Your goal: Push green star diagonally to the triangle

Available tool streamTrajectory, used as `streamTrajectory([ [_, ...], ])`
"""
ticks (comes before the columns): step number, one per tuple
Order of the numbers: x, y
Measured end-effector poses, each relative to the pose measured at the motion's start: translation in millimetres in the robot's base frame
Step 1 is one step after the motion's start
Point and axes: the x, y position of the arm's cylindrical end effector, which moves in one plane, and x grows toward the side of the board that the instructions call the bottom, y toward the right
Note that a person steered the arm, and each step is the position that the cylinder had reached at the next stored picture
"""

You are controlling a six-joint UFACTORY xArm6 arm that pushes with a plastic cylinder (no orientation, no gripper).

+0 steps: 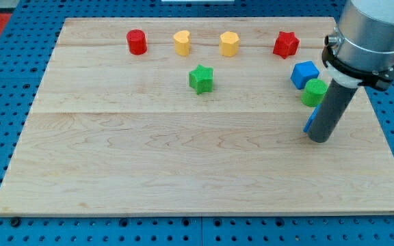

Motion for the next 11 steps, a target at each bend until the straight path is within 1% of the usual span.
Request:
streamTrajectory([
  [1, -13.6, 0.4],
  [2, -1.0, -86.4],
  [3, -28.9, -174.9],
  [4, -87.9, -224.2],
  [6, -129.6, -264.4],
  [7, -137.6, -229.5],
  [8, -103.7, -152.4],
  [9, -104.1, -126.5],
  [10, -132.8, -127.4],
  [11, -94.4, -102.5],
])
